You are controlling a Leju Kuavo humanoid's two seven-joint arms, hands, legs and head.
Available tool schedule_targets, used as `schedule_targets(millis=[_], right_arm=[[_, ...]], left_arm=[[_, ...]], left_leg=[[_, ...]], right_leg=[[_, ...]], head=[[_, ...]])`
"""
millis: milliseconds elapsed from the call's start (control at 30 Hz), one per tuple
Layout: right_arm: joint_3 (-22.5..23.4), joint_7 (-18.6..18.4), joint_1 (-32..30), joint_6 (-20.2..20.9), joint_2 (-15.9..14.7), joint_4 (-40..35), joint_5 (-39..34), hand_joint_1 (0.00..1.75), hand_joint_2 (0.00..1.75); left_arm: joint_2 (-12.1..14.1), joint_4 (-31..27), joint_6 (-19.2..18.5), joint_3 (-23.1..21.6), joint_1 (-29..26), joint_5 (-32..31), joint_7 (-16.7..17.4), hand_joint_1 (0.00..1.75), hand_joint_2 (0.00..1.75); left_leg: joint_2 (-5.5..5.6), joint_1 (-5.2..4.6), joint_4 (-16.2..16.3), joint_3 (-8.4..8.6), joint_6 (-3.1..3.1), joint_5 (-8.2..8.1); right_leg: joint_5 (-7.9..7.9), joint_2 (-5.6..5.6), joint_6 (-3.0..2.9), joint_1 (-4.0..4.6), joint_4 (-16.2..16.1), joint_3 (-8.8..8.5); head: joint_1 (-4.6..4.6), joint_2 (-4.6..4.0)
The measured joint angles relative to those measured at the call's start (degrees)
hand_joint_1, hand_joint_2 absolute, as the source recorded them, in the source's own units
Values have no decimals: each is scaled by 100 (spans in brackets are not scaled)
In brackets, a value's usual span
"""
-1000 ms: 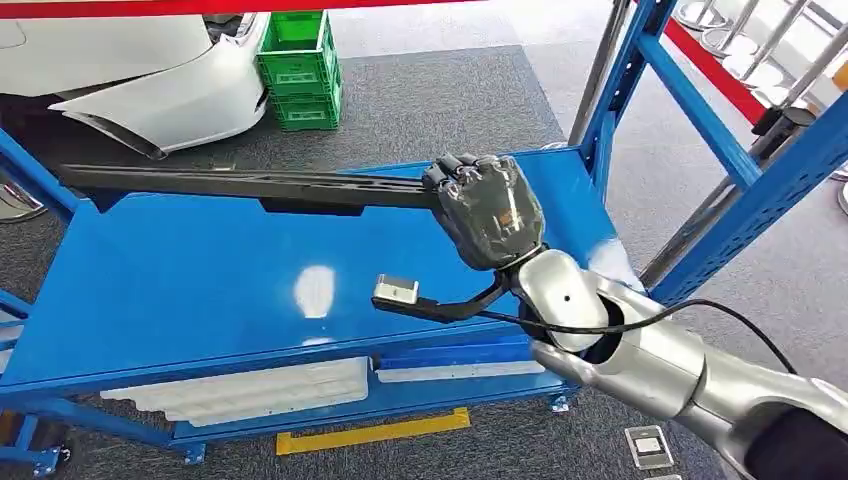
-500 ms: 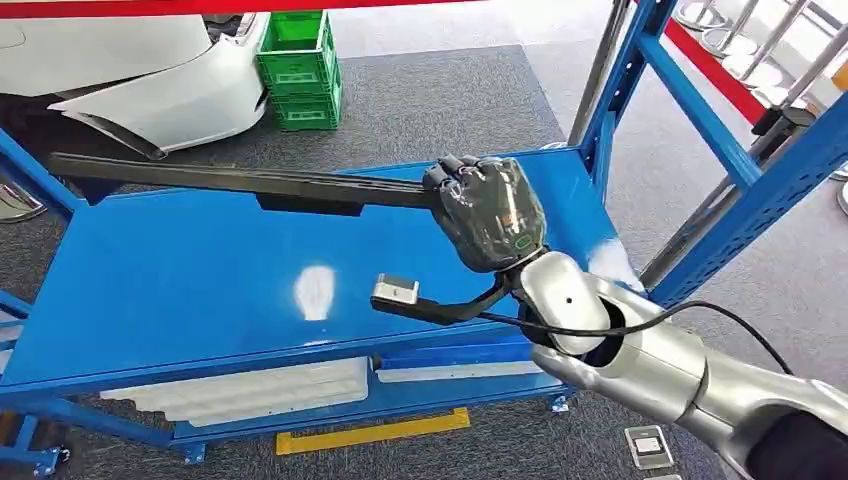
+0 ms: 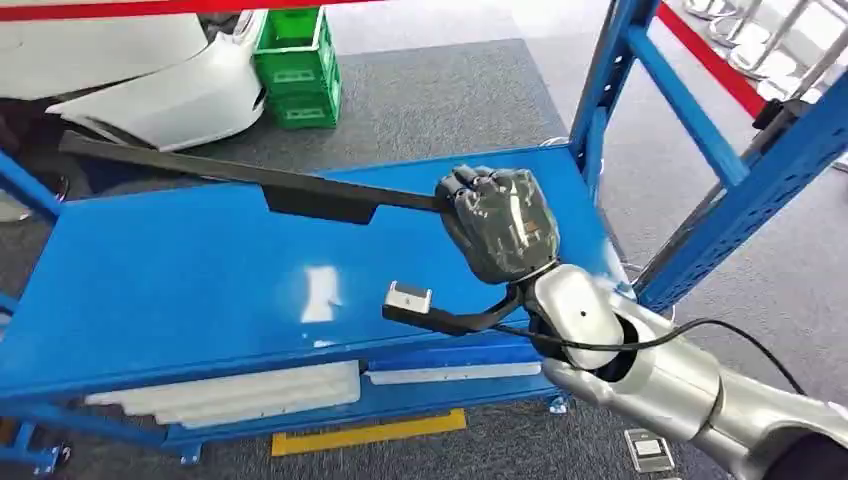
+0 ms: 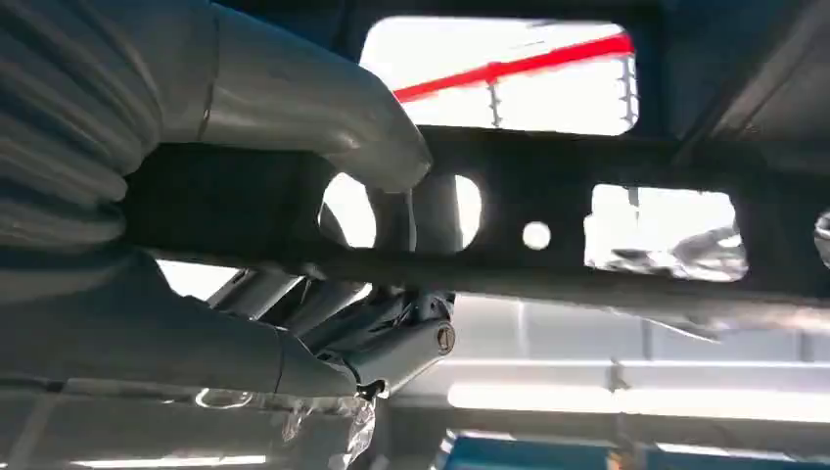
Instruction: Take the parts from the cabinet and place them on the table.
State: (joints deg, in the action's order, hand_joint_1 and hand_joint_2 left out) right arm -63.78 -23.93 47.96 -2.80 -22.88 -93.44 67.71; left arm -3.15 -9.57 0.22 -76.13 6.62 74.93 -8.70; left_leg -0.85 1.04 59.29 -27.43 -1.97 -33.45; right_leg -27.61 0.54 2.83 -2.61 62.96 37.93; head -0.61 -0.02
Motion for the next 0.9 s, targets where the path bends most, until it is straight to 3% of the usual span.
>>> schedule_targets(millis=[67,100,133,200,233,267,333,400,433,500,567,600,633,667,700,733,767,800,833,900], right_arm=[[4,-18,2,0,-18,-4,2,175,175],[4,-18,2,2,-18,-20,4,175,175],[2,-22,-4,2,-22,-20,0,175,175],[11,-35,4,0,-20,-26,6,175,175],[0,-35,-3,0,-20,-26,9,175,175],[-2,-35,-19,0,-22,-26,7,175,175],[-2,-35,-16,0,-22,-28,7,175,175],[6,-39,-11,2,-22,-41,2,175,175],[2,-55,-11,4,-22,-41,-2,175,175],[2,-57,-11,7,-22,-44,-20,175,175],[7,-68,-11,7,-26,-46,-26,175,175],[11,-68,-23,7,-42,-46,-35,175,175],[13,-68,-12,7,-46,-48,-37,175,175],[13,-70,-9,9,-46,-59,-39,175,175],[11,-70,-11,7,-46,-59,-50,175,175],[9,-68,-27,11,-48,-59,-57,175,175],[7,-68,-35,13,-48,-59,-57,175,175],[2,-68,-42,15,-48,-59,-57,175,175],[2,-68,-44,15,-48,-59,-57,175,175],[9,-70,-40,15,-48,-61,-57,175,175]], left_arm=[[4,0,4,0,3,0,-2,0,175],[4,0,4,0,6,-2,2,0,175],[4,0,4,0,9,-4,0,0,175],[4,0,4,0,33,-2,0,0,175],[2,-2,4,0,36,-2,-4,0,175],[-2,-4,4,0,42,-4,-9,0,175],[-20,-7,4,0,55,-4,-4,0,175],[-24,-7,2,0,44,-4,11,0,175],[-26,-7,4,0,32,-7,13,0,175],[-33,-15,-2,0,31,-7,13,0,175],[-42,-15,-2,0,38,-7,15,0,175],[-64,-15,0,0,36,-7,22,0,175],[-61,-15,2,0,32,-9,22,0,175],[-61,-15,4,0,34,-9,22,0,175],[-63,-15,4,0,35,-7,22,0,175],[-63,-15,4,0,34,-9,22,0,175],[-63,-15,4,0,33,-9,22,0,175],[-63,-15,4,0,35,-9,22,0,175],[-63,-15,4,0,35,-9,22,0,175],[-68,-15,4,0,39,-9,22,0,175]], left_leg=[[-1,22,2,23,-37,-10],[23,31,106,26,-43,-91],[42,16,375,-109,-33,-258],[46,-30,1267,-548,-28,-669],[46,-48,1649,-749,-11,-767],[46,-70,1836,-877,22,-735],[49,-114,1411,-751,134,-306],[99,-162,511,-426,268,223],[176,-165,423,-397,315,182],[156,-213,264,-405,325,231],[145,-206,123,-394,338,231],[98,-137,45,-385,373,299],[105,-150,-1,-398,404,351],[88,-149,-7,-434,458,388],[74,-155,-2,-471,465,408],[64,-164,3,-506,469,429],[52,-170,7,-536,473,452],[46,-175,11,-563,469,471],[42,-185,15,-580,468,486],[36,-203,24,-585,455,502]], right_leg=[[-16,-45,-89,6,1,-14],[-17,-52,-129,5,-18,-32],[-13,-63,-150,11,-26,-32],[-9,-78,-181,50,-27,-27],[-10,-83,-195,79,-27,-29],[-8,-96,-210,114,-26,-28],[3,-133,-228,164,-27,-35],[9,-158,-236,190,-35,-56],[33,-162,-229,200,-49,-45],[104,-182,-196,186,-64,9],[175,-182,-126,196,-105,32],[122,-168,-104,183,-72,60],[-42,-127,-63,202,55,108],[-302,-111,-41,183,376,226],[-543,-109,-23,182,800,372],[-727,-108,-10,182,1199,499],[-795,-107,-3,182,1429,548],[-738,-107,-5,184,1399,480],[-578,-105,-21,185,1109,266],[-167,-73,-93,203,55,-403]], head=[[0,0],[41,0],[111,0],[201,0],[229,0],[269,0],[297,0],[317,0],[299,0],[314,0],[308,0],[297,0],[235,0],[179,0],[157,0],[131,0],[102,0],[80,0],[52,0],[8,0]])
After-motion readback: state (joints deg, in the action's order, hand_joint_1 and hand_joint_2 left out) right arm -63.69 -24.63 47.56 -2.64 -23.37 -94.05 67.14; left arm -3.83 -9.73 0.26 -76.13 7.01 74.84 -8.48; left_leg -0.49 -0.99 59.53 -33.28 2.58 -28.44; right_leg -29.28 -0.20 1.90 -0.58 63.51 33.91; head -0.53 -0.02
